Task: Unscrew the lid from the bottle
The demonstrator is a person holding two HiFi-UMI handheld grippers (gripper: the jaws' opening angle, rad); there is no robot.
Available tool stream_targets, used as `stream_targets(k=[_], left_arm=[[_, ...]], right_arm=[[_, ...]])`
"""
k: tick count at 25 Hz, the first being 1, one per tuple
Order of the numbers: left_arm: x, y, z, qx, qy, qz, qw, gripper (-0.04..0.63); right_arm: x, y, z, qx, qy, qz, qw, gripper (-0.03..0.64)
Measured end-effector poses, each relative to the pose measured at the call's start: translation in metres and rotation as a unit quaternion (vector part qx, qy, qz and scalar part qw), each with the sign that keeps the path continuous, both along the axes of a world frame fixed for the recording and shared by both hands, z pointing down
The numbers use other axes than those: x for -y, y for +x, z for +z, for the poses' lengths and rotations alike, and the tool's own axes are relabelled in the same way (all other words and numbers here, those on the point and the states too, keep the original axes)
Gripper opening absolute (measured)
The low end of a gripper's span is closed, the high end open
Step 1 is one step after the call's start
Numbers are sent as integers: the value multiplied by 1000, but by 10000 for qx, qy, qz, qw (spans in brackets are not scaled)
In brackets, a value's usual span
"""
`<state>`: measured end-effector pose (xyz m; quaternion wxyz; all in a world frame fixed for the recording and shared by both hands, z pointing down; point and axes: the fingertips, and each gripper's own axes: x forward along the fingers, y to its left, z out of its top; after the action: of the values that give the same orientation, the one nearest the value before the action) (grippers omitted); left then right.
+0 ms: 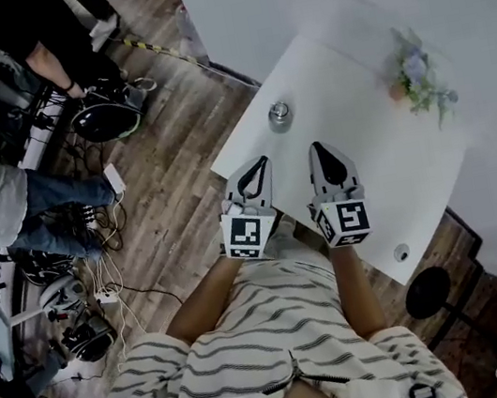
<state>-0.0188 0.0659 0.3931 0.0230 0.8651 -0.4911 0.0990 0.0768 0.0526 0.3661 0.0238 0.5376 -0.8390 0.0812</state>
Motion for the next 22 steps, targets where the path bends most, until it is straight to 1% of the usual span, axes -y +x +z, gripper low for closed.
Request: stream_targets(k=[5,9,15,19,22], left_arm=[[17,3,20,76,-295,-83,9995,2],[36,0,39,68,-488,-94,9987,3],[59,-3,68,92,-693,-17,9976,19],[78,0,91,194,-849,126,9961,48],[87,2,105,223,-971,263,9947,63]], right_arm=[[20,-4,22,-22,-310,-132,9994,11],[39,-12,43,-60,-534,-190,9984,11],[59,-18,68,-151,-684,-120,9975,11],[78,-21,89,-145,-870,-176,9959,24],[86,-22,104,-165,-1031,-202,9943,67]])
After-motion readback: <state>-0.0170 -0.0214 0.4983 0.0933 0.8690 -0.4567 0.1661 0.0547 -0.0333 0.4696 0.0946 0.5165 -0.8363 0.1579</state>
